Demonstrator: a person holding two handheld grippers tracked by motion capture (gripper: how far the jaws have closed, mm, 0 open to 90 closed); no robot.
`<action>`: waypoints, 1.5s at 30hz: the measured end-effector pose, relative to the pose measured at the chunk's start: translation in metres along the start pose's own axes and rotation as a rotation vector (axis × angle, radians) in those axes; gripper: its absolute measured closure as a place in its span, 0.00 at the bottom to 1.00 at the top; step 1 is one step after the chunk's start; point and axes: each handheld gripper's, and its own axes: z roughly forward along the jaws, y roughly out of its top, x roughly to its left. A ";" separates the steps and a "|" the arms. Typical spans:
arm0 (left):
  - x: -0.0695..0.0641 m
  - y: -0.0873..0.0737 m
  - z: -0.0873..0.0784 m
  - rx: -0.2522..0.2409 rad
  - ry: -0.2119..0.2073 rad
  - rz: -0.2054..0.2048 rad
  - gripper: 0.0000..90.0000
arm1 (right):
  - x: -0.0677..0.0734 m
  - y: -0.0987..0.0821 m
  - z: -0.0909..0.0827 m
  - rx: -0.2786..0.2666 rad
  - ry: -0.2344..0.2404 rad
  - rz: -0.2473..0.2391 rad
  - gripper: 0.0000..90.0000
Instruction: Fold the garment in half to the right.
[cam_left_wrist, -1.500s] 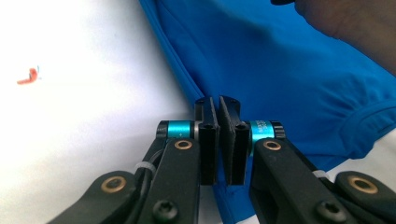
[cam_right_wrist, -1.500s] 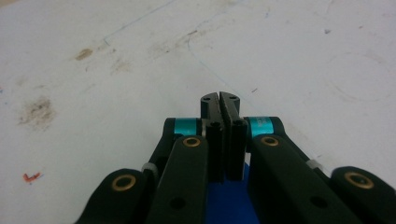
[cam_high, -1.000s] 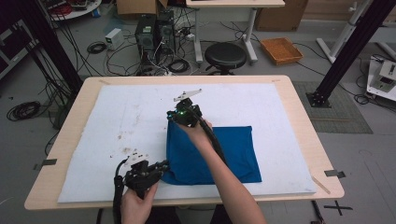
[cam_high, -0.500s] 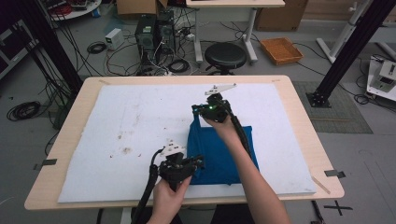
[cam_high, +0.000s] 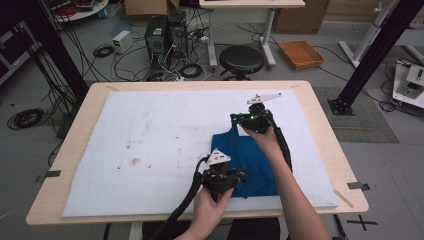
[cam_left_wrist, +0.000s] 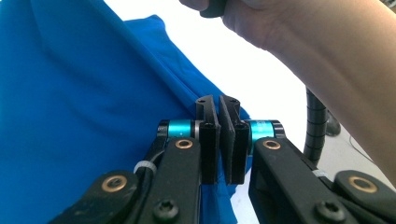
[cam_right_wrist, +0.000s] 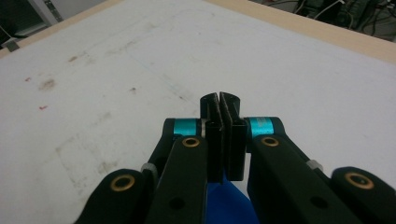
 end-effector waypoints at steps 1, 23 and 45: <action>-0.001 0.000 0.003 0.003 -0.005 0.000 0.96 | -0.004 -0.003 -0.003 0.002 -0.002 0.003 0.99; -0.025 -0.004 0.060 0.045 -0.041 0.011 0.96 | -0.041 -0.036 -0.034 0.076 -0.109 0.012 0.99; -0.039 -0.006 0.076 0.007 -0.056 0.062 0.80 | -0.062 -0.063 -0.046 0.136 -0.238 0.118 0.80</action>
